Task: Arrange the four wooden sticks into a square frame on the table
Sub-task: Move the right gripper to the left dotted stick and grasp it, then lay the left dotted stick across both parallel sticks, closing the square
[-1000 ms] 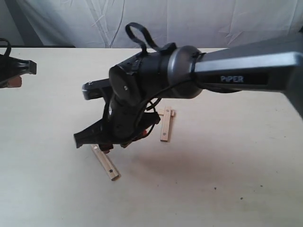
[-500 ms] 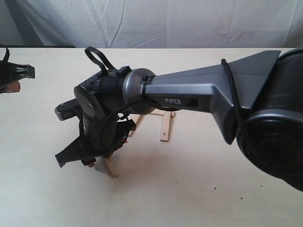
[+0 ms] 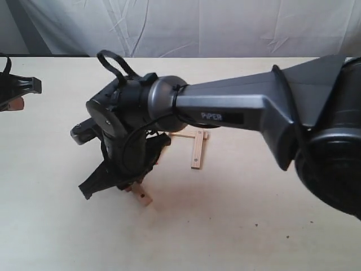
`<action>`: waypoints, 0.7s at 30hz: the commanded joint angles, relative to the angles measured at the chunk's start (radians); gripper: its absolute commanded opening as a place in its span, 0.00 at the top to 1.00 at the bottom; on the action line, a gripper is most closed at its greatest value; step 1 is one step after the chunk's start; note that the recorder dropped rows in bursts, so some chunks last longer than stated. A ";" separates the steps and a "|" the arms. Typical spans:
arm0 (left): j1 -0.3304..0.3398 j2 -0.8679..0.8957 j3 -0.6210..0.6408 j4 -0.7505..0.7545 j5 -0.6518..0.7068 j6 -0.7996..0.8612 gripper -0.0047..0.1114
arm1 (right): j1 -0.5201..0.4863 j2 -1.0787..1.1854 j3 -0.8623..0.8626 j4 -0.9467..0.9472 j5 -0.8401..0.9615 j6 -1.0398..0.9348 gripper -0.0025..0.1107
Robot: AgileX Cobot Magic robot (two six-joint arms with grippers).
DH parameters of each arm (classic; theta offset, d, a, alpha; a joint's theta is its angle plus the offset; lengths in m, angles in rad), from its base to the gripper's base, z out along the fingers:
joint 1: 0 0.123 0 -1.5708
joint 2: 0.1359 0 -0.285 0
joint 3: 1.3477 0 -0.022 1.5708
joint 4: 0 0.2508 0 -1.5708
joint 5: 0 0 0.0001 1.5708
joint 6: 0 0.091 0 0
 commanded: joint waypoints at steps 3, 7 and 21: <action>0.001 -0.008 0.005 -0.016 -0.010 -0.005 0.96 | -0.121 -0.099 0.001 -0.148 0.130 -0.225 0.98; 0.001 -0.008 0.005 -0.031 -0.008 -0.005 0.96 | -0.182 -0.098 0.006 -0.098 0.114 -0.483 0.98; 0.001 -0.008 0.005 -0.070 -0.026 0.001 0.96 | -0.202 -0.050 0.043 0.053 0.004 -0.809 0.98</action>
